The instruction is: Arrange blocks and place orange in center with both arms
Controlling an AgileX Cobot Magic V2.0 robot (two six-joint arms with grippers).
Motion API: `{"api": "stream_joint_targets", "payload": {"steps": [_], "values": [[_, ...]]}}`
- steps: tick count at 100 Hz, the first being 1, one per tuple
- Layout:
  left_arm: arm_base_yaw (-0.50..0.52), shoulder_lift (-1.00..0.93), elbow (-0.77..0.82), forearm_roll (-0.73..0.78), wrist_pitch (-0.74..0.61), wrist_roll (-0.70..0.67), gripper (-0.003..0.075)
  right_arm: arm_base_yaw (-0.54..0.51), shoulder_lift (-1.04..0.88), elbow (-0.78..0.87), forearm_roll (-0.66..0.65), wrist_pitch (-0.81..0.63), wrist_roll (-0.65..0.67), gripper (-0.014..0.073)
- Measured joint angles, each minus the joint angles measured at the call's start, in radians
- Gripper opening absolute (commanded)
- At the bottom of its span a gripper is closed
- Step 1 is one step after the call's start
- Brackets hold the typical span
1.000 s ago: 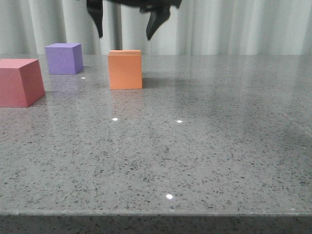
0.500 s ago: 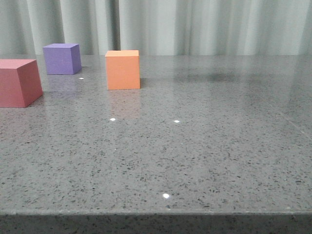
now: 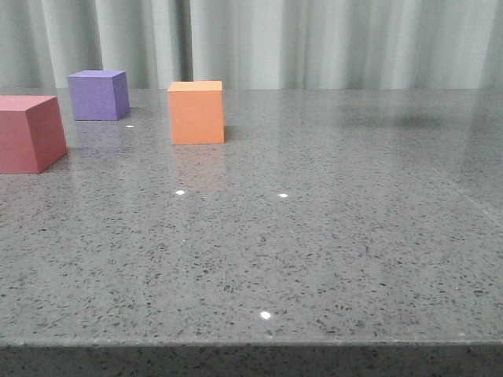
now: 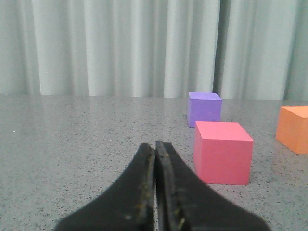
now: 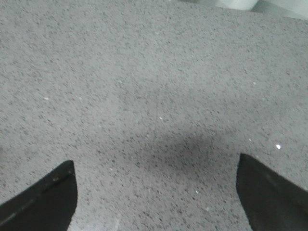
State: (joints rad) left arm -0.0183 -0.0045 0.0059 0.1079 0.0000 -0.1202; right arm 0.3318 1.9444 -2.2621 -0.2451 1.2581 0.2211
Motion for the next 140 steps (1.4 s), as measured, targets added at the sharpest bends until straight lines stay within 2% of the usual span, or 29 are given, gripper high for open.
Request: {"api": "stream_joint_targets", "payload": {"steps": [22, 44, 98, 123, 140], "values": [[0.0, 0.0, 0.0, 0.0, 0.0, 0.0, -0.002, 0.0, -0.083, 0.221, -0.03, -0.034, 0.001, 0.0655], [0.0, 0.0, 0.0, 0.0, 0.0, 0.0, -0.002, -0.018, -0.237, 0.51, -0.037, -0.195, 0.04, 0.0655], [0.0, 0.0, 0.0, 0.0, 0.0, 0.0, -0.002, -0.264, -0.792, 1.256, -0.042, -0.637, 0.11, 0.0655], [0.0, 0.0, 0.0, 0.0, 0.0, 0.0, -0.002, -0.28, -1.069, 1.511, -0.042, -0.785, 0.173, 0.0655], [0.0, 0.0, 0.0, 0.0, 0.0, 0.0, -0.002, -0.28, -1.254, 1.628, -0.042, -0.808, 0.186, 0.0655]]}}
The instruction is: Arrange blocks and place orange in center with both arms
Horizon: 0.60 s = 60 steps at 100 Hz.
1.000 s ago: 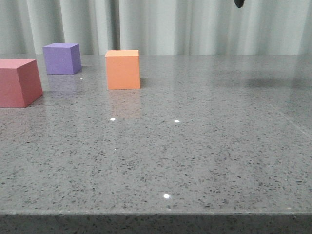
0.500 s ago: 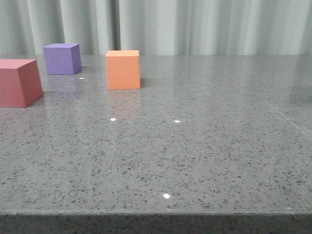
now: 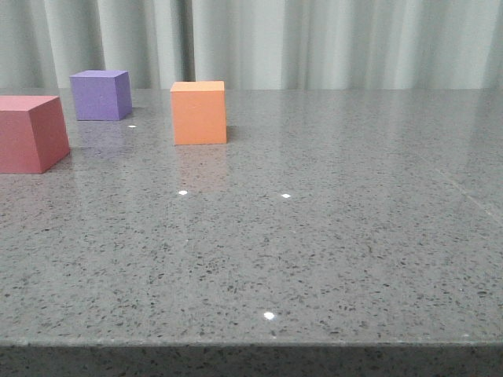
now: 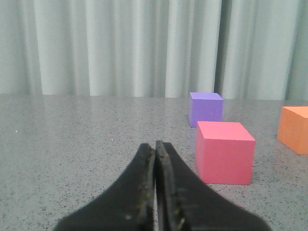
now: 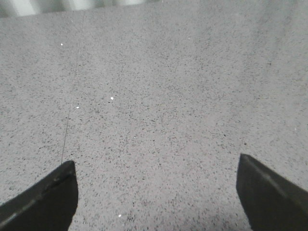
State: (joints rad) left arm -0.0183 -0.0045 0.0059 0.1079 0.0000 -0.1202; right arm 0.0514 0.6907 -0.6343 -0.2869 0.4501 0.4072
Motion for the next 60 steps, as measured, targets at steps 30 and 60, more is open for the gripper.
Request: {"api": "stream_joint_targets", "payload": {"steps": [30, 60], "values": [[0.0, 0.0, 0.0, 0.0, 0.0, 0.0, -0.002, 0.0, -0.221, 0.085, -0.017, 0.09, 0.0, 0.0649], [0.0, 0.0, 0.0, 0.0, 0.0, 0.0, -0.002, -0.001, -0.266, 0.09, -0.043, 0.165, 0.0, 0.019]]}}
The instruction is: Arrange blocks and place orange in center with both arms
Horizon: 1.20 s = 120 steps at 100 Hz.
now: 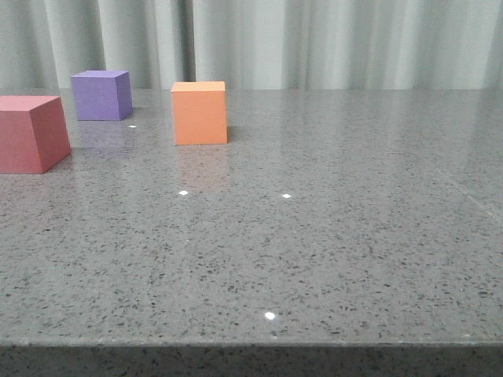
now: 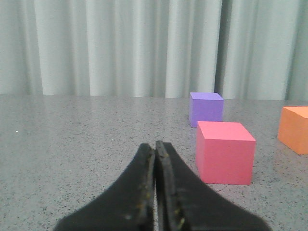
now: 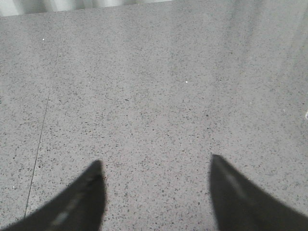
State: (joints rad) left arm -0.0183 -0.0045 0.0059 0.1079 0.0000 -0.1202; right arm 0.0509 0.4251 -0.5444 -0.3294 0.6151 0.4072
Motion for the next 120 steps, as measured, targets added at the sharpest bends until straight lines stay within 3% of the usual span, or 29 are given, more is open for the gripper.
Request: {"api": "stream_joint_targets", "payload": {"steps": [16, 72, 98, 120], "values": [[0.0, 0.0, 0.0, 0.0, 0.0, 0.0, -0.002, 0.0, 0.0, 0.0, -0.002, 0.0, 0.0, -0.0073], [0.0, 0.0, 0.0, 0.0, -0.005, 0.0, -0.002, 0.0, 0.0, 0.0, -0.002, 0.0, 0.0, -0.0068], [0.0, 0.0, 0.0, 0.0, -0.089, 0.0, -0.002, 0.0, 0.0, 0.0, -0.002, 0.0, 0.0, -0.0068], [0.0, 0.0, -0.112, -0.002, 0.086, 0.0, -0.002, 0.0, 0.0, 0.0, -0.002, 0.0, 0.0, -0.0068]]}}
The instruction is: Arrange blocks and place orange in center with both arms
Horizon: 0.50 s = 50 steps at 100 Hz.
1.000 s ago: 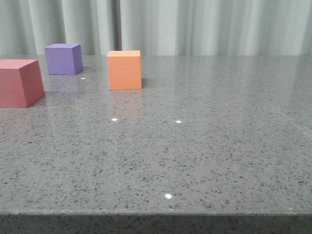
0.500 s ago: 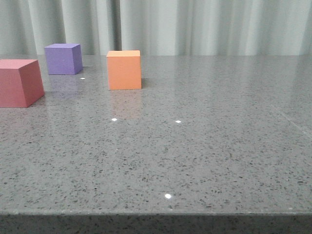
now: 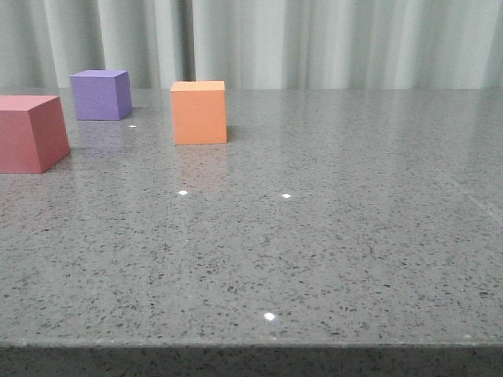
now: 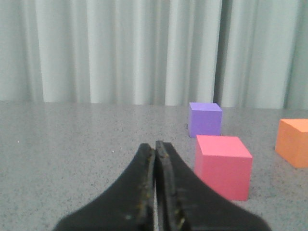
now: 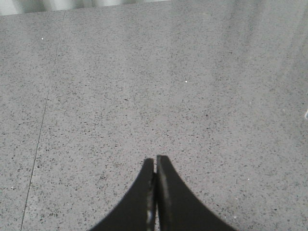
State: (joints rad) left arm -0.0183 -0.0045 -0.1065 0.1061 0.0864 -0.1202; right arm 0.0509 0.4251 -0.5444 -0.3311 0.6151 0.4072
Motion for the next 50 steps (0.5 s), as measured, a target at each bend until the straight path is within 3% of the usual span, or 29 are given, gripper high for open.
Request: {"api": "stream_joint_targets", "payload": {"steps": [22, 50], "values": [[0.0, 0.16, -0.271, -0.008, 0.211, 0.0, -0.002, 0.0, 0.0, 0.0, 0.0, 0.0, 0.0, -0.0068], [0.0, 0.477, -0.631, -0.006, 0.581, 0.0, -0.002, 0.0, 0.0, 0.0, 0.0, 0.0, 0.0, -0.0068]]}}
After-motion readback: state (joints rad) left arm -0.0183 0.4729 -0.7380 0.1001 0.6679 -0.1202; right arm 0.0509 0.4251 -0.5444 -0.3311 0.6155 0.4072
